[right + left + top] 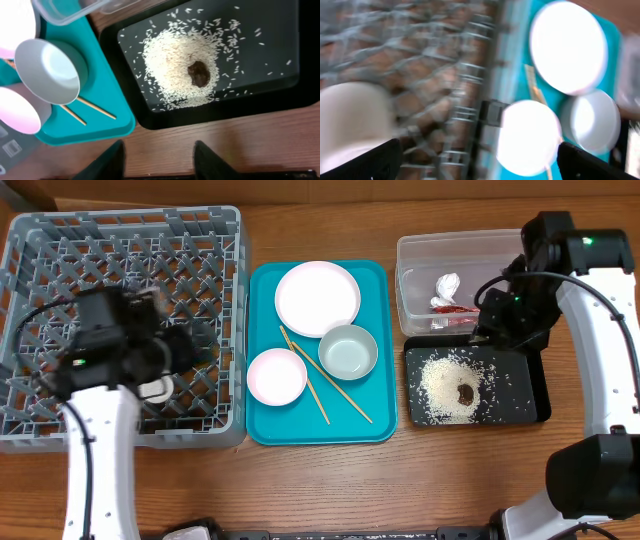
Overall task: Sort waste into correct bins and load items into the dishwasher
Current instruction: 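Move the left gripper to the pink-white bowl on the teal tray and grasp it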
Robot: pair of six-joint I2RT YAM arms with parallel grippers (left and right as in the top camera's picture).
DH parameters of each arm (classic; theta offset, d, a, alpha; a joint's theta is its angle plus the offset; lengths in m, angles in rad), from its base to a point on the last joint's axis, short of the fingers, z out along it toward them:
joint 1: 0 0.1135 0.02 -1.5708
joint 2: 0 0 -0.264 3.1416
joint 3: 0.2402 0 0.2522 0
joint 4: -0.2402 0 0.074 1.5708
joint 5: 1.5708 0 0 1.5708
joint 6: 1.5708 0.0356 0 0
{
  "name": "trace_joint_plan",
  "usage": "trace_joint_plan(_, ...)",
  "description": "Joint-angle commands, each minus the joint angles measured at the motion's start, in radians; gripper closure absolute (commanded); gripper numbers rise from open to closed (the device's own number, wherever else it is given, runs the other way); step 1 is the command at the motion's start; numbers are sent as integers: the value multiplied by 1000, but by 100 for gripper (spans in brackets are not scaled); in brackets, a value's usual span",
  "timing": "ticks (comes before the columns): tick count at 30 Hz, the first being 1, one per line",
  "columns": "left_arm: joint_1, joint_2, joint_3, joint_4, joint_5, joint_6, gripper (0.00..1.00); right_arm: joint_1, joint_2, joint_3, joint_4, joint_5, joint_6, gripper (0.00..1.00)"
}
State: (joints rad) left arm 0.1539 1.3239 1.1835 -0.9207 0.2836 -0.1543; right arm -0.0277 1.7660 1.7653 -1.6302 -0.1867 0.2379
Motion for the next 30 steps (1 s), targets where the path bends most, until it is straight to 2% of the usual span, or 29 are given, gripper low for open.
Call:
trace_joint_plan(1,-125,-1,17,-6,-5,21,0,-46,-31,30,-7,13,-6,29)
trace_joint_plan(2,-174,9,17,-6,-5,20,0,-61,-31,30,-15,14,-7,16)
trace_joint_plan(4,-226,24,17,-6,-1,19,0,-81,-31,30,-22,14,-7,7)
trace_joint_plan(8,-342,78,16,-6,3,19,0,-113,-31,30,-20,14,-6,2)
trace_joint_plan(9,-364,93,16,-6,3,19,4,-119,-31,30,-18,14,-6,0)
trace_joint_plan(11,-411,129,16,-6,-8,20,9,-125,-31,30,-15,14,-6,0)
trace_joint_plan(17,-521,254,16,-6,-80,19,16,-125,-31,30,-14,14,-6,0)
trace_joint_plan(24,-598,406,16,-7,-180,19,28,-125,-31,30,-14,14,-6,0)
trace_joint_plan(27,-607,457,16,-6,-198,19,36,-125,-31,30,-14,14,-6,0)
trace_joint_plan(30,-607,489,16,-7,-217,19,56,-125,-31,30,-14,14,-6,0)
